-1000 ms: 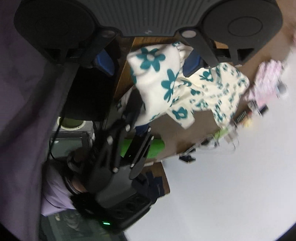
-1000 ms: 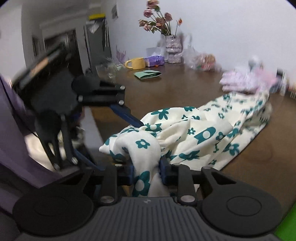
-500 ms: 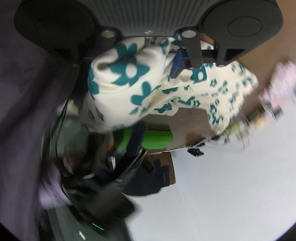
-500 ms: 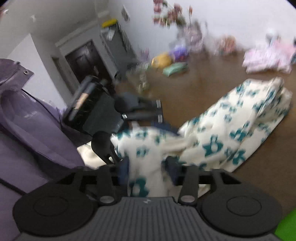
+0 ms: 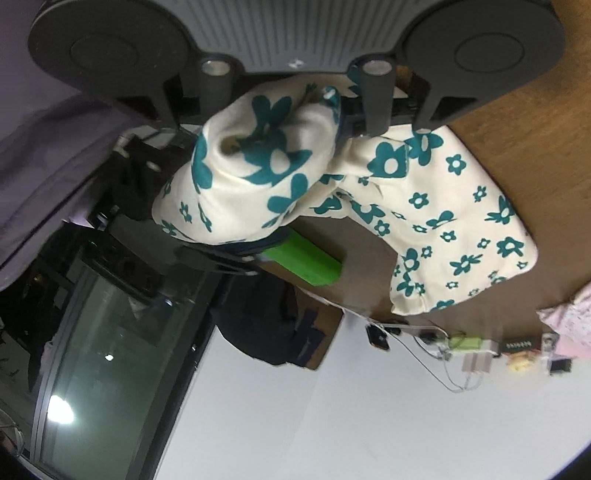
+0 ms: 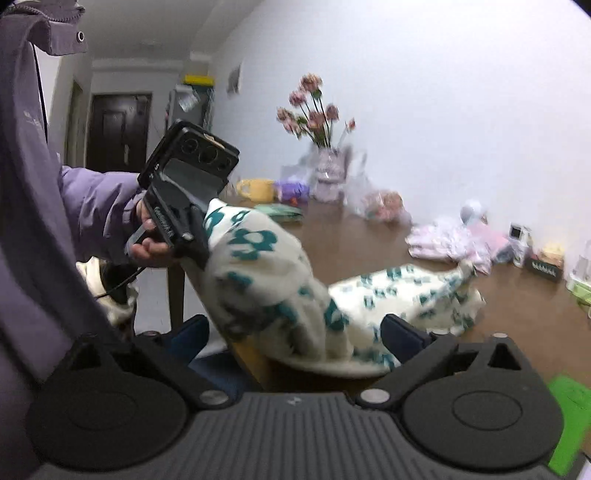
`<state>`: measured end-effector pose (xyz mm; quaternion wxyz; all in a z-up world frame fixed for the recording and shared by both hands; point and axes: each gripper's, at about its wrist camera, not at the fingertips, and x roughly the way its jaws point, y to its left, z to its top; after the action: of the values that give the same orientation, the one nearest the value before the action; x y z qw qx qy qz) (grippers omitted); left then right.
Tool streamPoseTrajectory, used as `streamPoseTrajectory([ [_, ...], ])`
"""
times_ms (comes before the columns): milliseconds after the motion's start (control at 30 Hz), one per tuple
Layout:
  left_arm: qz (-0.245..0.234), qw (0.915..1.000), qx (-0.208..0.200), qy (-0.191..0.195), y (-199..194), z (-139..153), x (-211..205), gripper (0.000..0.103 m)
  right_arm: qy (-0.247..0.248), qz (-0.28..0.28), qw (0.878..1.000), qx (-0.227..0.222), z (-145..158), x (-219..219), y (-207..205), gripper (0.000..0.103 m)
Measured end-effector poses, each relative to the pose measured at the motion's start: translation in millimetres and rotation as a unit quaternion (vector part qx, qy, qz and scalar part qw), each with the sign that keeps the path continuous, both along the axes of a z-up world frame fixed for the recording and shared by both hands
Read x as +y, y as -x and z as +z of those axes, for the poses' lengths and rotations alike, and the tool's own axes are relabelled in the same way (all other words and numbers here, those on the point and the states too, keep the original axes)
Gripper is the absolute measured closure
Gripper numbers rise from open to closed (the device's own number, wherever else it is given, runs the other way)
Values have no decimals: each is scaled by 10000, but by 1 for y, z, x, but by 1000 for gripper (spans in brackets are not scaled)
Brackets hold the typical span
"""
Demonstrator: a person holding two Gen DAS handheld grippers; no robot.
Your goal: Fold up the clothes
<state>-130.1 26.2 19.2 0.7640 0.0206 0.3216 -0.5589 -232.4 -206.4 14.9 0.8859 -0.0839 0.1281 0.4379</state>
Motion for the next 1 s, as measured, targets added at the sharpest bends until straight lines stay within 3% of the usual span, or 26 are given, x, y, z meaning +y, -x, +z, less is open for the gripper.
streamPoseTrajectory([
  [33, -30, 10000, 46, -38, 1, 0, 0, 69, -156, 155, 9997, 141, -1, 0, -4, 31],
  [100, -86, 9996, 266, 41, 1, 0, 6, 69, -481, 668, 9915, 1011, -1, -4, -20, 56],
  [133, -131, 9990, 403, 122, 1, -1, 10, 68, -723, 825, 9821, 1529, -2, -9, -30, 61],
  [200, 13, 9979, 543, 362, -3, 2, 17, 66, -1280, 967, 9565, 2435, -3, -24, -49, 63],
  [300, 470, 9938, 611, 804, -15, 10, 27, 57, -1977, 616, 9228, 3248, -4, -40, -76, 61],
  [400, 993, 9894, 574, 893, -27, 12, 27, 54, -2402, -16, 9027, 3571, -8, -47, -92, 55],
  [500, 1378, 9853, 682, 739, -39, 6, 17, 53, -2369, -686, 9028, 3522, -12, -43, -97, 55],
  [567, 1616, 9817, 795, 620, -46, 1, 11, 53, -2349, -1109, 8951, 3624, -20, -40, -100, 54],
  [633, 1791, 9787, 860, 509, -51, -2, 6, 49, -2264, -1441, 8935, 3600, -25, -39, -98, 60],
  [733, 1895, 9780, 797, 349, -51, 1, 3, 45, -1991, -1684, 9036, 3400, -22, -32, -95, 61],
  [767, 1900, 9792, 631, 330, -48, 7, 6, 45, -1839, -1762, 9131, 3184, -15, -31, -91, 61],
  [833, 1931, 9803, 283, 288, -40, 18, 12, 40, -1484, -1917, 9340, 2625, 2, -29, -79, 51],
  [900, 2185, 9754, -230, 202, -32, 35, 14, 40, -1090, -2139, 9505, 1974, 20, -26, -66, 48],
  [1000, 2336, 9668, -1037, -6, -18, 54, 0, 43, -595, -2517, 9611, 966, 44, -17, -48, 49],
])
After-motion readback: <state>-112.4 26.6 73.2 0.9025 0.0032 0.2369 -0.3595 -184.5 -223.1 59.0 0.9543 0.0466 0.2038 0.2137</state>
